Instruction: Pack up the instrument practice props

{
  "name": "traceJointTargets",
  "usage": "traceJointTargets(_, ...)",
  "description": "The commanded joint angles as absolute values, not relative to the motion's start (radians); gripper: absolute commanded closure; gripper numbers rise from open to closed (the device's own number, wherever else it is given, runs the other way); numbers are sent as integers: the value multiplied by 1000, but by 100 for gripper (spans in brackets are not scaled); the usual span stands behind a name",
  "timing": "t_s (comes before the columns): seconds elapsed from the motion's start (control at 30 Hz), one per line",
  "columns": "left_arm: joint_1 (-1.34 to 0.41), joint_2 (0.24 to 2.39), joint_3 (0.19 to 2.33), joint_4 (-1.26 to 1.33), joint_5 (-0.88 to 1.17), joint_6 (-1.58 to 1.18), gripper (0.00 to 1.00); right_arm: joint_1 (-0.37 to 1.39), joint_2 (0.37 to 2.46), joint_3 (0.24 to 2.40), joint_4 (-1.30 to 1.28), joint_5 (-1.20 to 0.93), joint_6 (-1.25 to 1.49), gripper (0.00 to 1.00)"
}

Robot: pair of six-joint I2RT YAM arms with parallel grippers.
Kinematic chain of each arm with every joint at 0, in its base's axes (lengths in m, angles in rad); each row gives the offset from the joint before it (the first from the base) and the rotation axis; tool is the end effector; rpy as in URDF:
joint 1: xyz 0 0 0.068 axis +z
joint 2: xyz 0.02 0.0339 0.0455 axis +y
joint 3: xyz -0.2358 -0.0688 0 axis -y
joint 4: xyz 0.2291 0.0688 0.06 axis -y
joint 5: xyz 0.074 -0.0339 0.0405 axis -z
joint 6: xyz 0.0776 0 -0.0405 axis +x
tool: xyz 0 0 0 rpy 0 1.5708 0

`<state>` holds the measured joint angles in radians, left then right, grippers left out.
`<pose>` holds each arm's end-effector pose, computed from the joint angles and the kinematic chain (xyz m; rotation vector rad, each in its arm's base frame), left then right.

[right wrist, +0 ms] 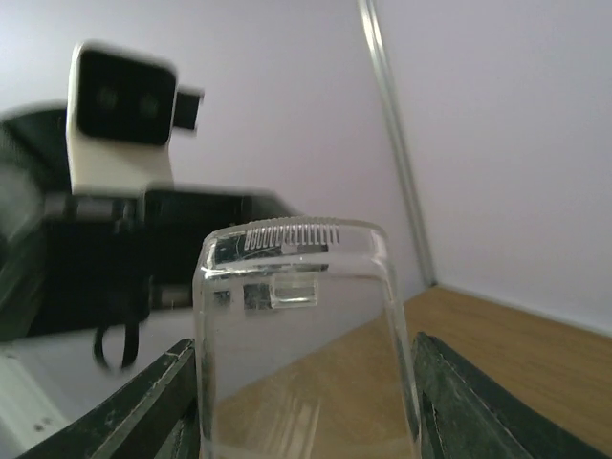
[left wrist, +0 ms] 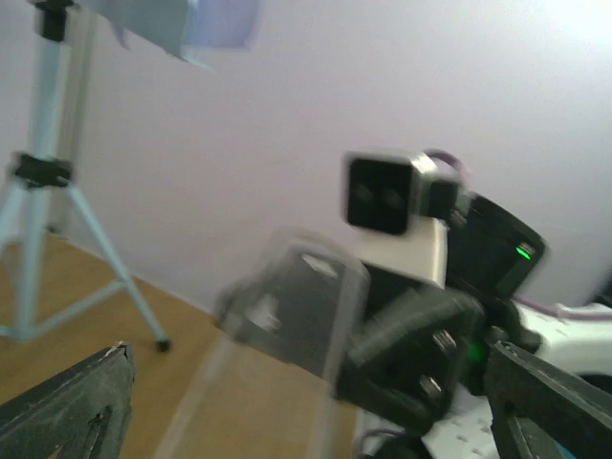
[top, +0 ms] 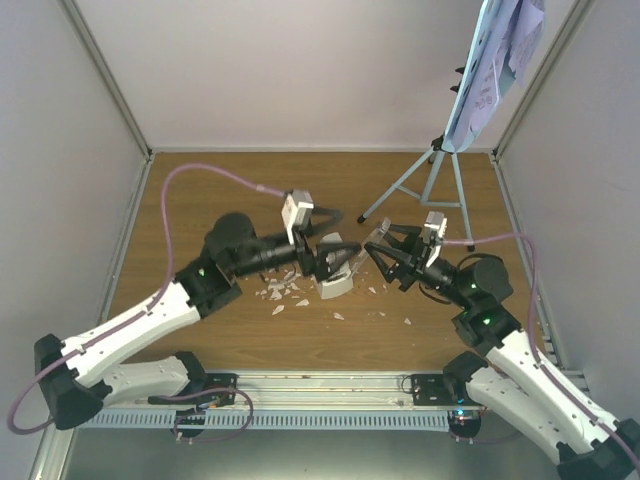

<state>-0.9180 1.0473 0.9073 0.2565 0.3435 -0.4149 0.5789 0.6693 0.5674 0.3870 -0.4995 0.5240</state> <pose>0.1514 -0.2410 0.3623 0.6908 1.4520 -1.3117 0.1517 0.1435 0.3362 -0.4989 1.3429 1.2433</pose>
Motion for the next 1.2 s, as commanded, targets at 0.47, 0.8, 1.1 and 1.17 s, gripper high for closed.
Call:
traceJointTargets(0.47, -542, 1415, 1060, -103, 705, -289, 3, 861, 758, 328, 460, 102, 225, 59)
traceJointTargets(0.8, -515, 1479, 1023, -30, 711, -307, 19, 891, 808, 304, 522, 117, 254, 58)
traceJointTargets(1.1, -500, 1530, 1028, -34, 742, -299, 32, 893, 837, 295, 547, 120, 247, 58)
traceJointTargets(1.17, -499, 1532, 1029, -34, 747, -293, 32, 893, 843, 291, 555, 124, 250, 57)
